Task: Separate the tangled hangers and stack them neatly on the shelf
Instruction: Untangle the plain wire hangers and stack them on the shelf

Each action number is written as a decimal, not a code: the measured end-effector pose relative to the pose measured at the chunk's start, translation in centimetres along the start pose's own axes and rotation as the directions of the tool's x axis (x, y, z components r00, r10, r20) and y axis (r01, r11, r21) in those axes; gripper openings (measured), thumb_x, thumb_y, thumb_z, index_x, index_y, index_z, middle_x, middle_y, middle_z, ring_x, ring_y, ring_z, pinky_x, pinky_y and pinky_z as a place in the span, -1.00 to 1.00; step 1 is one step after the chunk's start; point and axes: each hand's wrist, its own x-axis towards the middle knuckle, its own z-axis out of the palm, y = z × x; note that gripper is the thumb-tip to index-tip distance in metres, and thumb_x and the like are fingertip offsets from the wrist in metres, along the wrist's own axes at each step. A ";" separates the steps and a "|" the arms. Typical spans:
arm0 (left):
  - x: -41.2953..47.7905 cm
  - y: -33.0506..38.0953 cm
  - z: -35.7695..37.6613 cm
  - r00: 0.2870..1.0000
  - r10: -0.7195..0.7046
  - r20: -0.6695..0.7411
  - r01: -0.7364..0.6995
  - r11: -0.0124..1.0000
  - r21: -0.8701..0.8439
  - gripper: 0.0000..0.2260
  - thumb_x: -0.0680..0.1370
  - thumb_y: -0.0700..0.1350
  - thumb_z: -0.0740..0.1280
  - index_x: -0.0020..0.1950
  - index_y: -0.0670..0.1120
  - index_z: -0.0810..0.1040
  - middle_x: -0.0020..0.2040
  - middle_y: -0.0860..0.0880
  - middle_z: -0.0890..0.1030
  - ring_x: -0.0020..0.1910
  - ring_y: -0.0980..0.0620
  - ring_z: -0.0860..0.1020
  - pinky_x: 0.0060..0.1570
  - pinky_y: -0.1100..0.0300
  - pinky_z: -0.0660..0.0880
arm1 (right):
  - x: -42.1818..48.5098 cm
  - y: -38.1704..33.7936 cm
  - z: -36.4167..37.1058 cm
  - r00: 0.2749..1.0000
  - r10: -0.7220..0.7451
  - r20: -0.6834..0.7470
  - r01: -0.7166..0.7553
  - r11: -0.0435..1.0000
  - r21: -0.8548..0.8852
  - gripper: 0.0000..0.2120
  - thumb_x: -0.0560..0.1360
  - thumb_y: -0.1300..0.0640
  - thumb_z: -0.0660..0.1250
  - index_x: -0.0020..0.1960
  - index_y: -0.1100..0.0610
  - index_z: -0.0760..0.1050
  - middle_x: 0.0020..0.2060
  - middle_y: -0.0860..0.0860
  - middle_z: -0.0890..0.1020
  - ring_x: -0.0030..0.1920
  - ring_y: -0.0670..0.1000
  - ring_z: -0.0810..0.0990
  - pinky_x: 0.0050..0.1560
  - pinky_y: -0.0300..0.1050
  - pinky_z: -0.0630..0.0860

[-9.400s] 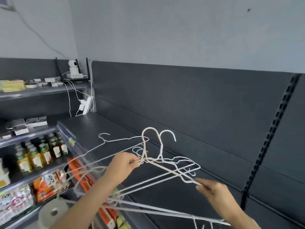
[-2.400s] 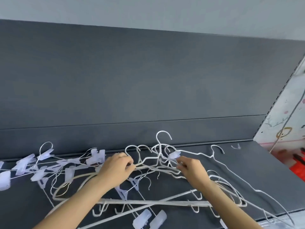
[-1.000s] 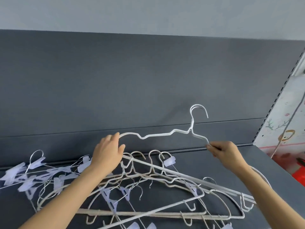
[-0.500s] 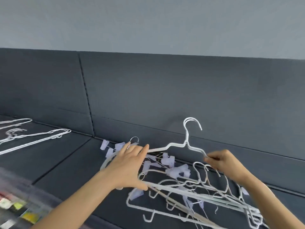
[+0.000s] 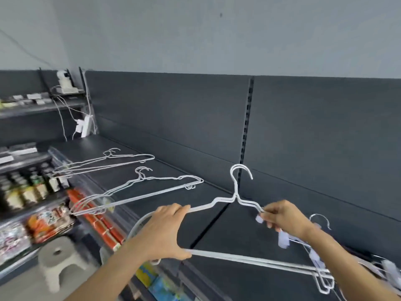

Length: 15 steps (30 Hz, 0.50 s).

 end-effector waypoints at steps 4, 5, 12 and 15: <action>-0.2 -9.0 0.7 0.991 -0.133 0.030 0.135 0.987 -0.087 -0.08 0.29 0.26 0.38 0.49 0.02 -0.01 0.42 0.05 0.18 0.41 0.00 0.16 0.43 0.14 0.15 | 5.4 -5.1 5.8 1.000 -0.024 0.006 0.025 0.994 -0.107 -0.84 0.48 0.16 0.32 -0.15 0.23 0.62 -0.23 0.09 0.65 -0.22 0.02 0.58 -0.02 -0.08 0.55; -0.3 -11.1 1.0 0.984 -0.173 0.036 0.175 0.979 -0.104 -0.08 0.27 0.26 0.39 0.49 0.02 0.01 0.43 0.03 0.17 0.41 -0.01 0.16 0.44 0.11 0.15 | 6.2 -6.2 6.8 0.999 -0.043 -0.003 0.042 0.989 -0.144 -0.82 0.48 0.16 0.32 0.01 0.22 0.60 -0.06 0.09 0.66 -0.04 0.03 0.60 0.14 -0.08 0.49; 1.1 -21.8 1.8 0.895 -0.445 0.027 0.438 0.867 -0.238 -0.07 0.20 0.23 0.43 0.46 -0.08 0.17 0.36 -0.07 0.33 0.34 -0.05 0.33 0.32 0.13 0.31 | 9.3 -9.2 10.9 0.970 -0.188 -0.154 0.154 0.965 -0.211 -0.76 0.50 0.22 0.27 0.16 0.18 0.53 0.17 0.07 0.55 0.06 0.03 0.54 0.08 -0.22 0.40; 3.2 -24.4 1.9 0.844 -0.535 0.035 0.523 0.806 -0.276 -0.08 0.23 0.21 0.46 0.46 -0.13 0.18 0.36 -0.12 0.35 0.34 -0.09 0.36 0.30 0.13 0.33 | 9.8 -8.5 11.9 0.980 -0.148 -0.132 0.118 0.971 -0.207 -0.74 0.51 0.16 0.28 0.19 0.15 0.51 0.20 0.03 0.54 0.17 0.00 0.52 0.15 -0.22 0.39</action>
